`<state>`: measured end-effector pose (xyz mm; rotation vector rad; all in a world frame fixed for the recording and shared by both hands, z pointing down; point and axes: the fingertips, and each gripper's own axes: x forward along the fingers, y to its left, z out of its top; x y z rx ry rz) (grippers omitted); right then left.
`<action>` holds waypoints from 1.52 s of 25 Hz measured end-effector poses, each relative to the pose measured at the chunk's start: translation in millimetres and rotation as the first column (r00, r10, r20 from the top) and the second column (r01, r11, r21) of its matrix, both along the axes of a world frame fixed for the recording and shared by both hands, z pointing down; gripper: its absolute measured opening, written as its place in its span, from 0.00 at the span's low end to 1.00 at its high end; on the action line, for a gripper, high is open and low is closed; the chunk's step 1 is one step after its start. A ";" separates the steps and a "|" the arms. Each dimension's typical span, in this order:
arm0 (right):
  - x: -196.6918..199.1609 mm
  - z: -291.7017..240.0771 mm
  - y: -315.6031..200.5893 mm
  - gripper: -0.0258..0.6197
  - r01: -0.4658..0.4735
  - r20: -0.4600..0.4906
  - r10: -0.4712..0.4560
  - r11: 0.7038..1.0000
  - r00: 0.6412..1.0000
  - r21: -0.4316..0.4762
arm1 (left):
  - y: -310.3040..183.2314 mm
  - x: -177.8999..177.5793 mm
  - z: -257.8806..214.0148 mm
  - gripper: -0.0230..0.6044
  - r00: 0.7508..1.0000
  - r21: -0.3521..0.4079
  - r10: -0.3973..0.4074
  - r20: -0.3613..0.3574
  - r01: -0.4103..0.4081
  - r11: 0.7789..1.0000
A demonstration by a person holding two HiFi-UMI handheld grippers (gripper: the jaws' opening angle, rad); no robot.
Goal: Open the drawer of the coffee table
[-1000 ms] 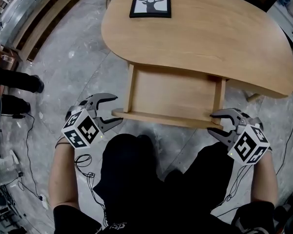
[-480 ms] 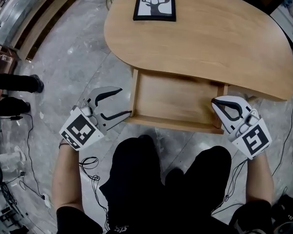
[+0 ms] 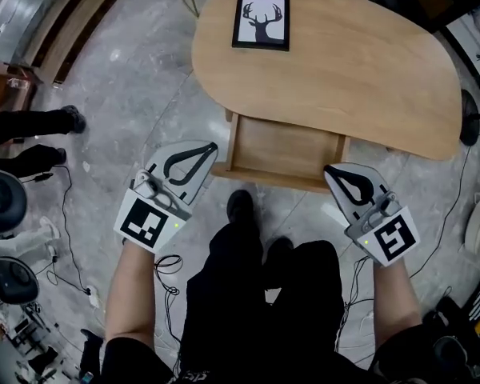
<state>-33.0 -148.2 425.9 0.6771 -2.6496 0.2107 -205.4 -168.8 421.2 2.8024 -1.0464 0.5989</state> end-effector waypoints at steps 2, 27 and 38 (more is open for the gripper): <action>0.7 -33.1 7.3 0.05 -0.006 0.009 0.006 0.999 1.000 -0.032 | 1.8 1.6 -39.0 0.05 0.999 -0.019 -0.027 -0.045 0.026 0.999; 90.4 -367.3 175.6 0.04 -0.338 0.286 0.327 0.941 0.901 -0.011 | 174.8 72.4 -384.4 0.05 0.956 0.054 -0.172 -0.237 0.190 0.980; 56.0 -459.2 189.6 0.04 -0.459 0.365 0.389 0.879 0.846 0.127 | 195.3 7.3 -413.4 0.05 0.957 0.094 -0.188 -0.223 0.213 0.972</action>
